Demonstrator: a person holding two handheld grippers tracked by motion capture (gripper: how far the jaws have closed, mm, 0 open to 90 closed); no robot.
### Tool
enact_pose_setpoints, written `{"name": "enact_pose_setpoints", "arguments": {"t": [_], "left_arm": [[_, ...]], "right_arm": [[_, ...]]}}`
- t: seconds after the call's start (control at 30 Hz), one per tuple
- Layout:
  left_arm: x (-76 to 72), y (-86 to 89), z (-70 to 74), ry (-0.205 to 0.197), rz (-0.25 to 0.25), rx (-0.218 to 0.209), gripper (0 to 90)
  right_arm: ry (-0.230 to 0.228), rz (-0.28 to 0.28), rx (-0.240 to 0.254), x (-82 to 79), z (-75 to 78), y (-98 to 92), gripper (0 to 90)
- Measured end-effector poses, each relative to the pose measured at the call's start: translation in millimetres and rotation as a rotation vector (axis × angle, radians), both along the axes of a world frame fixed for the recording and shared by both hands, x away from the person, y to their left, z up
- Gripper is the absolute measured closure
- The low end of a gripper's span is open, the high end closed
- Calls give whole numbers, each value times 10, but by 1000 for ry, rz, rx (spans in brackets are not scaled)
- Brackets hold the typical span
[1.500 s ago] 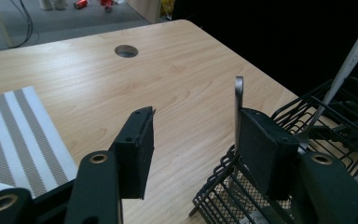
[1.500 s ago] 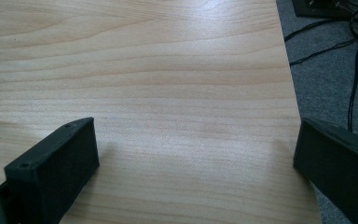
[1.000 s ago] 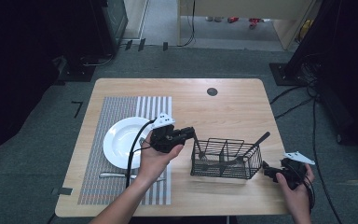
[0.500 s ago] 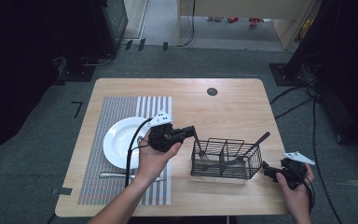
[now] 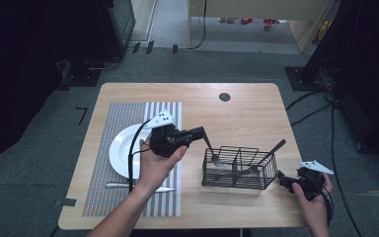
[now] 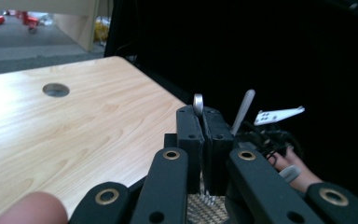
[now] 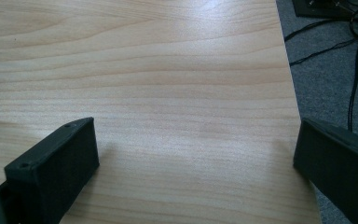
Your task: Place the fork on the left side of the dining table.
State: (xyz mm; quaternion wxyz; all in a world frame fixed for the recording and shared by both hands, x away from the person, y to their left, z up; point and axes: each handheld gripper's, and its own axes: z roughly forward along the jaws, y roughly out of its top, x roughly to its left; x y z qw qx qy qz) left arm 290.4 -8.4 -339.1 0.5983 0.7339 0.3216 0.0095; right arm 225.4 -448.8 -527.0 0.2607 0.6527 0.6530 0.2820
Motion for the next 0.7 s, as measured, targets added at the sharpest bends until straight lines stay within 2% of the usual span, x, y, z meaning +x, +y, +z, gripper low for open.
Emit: {"name": "enact_pose_setpoints", "arguments": {"t": [0.1, 0.2, 0.27, 0.37, 0.7], "left_arm": [[-11, 37, 91, 4, -13, -31, 892], [-31, 91, 213, -22, -14, -50, 892], [-34, 106, 241, -23, -13, -59, 892], [-21, 174, 327, -39, 3, -75, 892], [61, 384, 473, -63, 61, -114, 892]], "right_arm": [[-1, 1, 0, 1, -1, 0, 0], [-1, 0, 0, 1, 0, 0, 0], [-1, 0, 0, 1, -1, 0, 0], [-1, 0, 0, 1, -1, 0, 0], [0, 0, -1, 0, 0, 0, 0]]}}
